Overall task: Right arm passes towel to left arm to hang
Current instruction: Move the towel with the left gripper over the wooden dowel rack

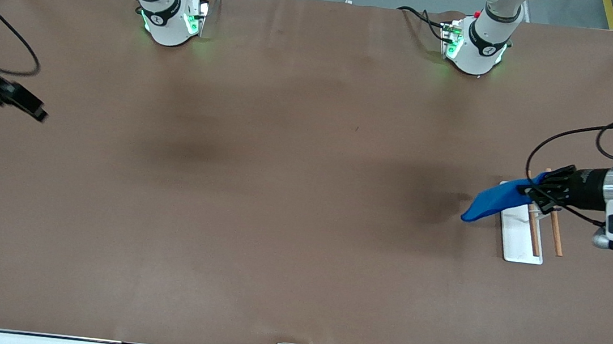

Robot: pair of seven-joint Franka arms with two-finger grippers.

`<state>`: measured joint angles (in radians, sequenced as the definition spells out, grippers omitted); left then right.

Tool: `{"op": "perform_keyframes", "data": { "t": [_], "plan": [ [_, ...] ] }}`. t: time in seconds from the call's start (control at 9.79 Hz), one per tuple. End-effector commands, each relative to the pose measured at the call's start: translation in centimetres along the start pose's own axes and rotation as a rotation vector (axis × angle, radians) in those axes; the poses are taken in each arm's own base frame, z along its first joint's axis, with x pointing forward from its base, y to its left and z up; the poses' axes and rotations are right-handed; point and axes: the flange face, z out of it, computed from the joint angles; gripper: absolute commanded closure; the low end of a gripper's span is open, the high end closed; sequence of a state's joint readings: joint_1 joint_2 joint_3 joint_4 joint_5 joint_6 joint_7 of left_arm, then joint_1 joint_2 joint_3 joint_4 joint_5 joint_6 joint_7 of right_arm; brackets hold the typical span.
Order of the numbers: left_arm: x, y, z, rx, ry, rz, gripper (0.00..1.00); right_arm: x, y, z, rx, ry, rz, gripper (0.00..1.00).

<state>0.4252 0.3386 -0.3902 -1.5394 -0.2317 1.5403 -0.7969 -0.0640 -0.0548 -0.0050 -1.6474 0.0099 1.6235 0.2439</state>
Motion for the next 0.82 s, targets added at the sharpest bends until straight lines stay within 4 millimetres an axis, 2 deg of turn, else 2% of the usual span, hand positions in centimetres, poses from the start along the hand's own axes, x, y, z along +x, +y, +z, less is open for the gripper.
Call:
{"op": "perform_keyframes", "data": {
  "t": [0.0, 0.1, 0.31, 0.41, 0.51, 0.72],
  "plan": [
    [3.0, -3.4, 1.0, 0.044, -0.041, -0.079, 0.99, -0.7, 2.6, -4.9, -0.023, -0.024, 0.022, 0.0],
    [4.9, -5.2, 0.9, 0.064, -0.03, -0.101, 0.99, -1.4, 2.7, -6.6, -0.028, -0.032, -0.038, 0.0],
    [7.7, -6.5, 2.9, 0.121, -0.03, -0.072, 0.99, -1.5, 3.6, -6.7, -0.03, -0.057, -0.034, 0.0],
    [9.5, -7.1, 2.6, 0.122, -0.015, -0.047, 0.99, -1.3, 3.7, -6.6, -0.028, -0.054, -0.034, 0.0],
    [11.4, -6.9, 1.6, 0.108, 0.01, 0.01, 0.99, -0.6, 3.6, -5.6, -0.039, -0.068, -0.039, 0.0],
    [13.5, -7.2, 0.6, 0.136, 0.069, 0.12, 0.99, -0.2, 3.6, -6.1, -0.041, -0.039, -0.081, 0.0]
  ]
}}
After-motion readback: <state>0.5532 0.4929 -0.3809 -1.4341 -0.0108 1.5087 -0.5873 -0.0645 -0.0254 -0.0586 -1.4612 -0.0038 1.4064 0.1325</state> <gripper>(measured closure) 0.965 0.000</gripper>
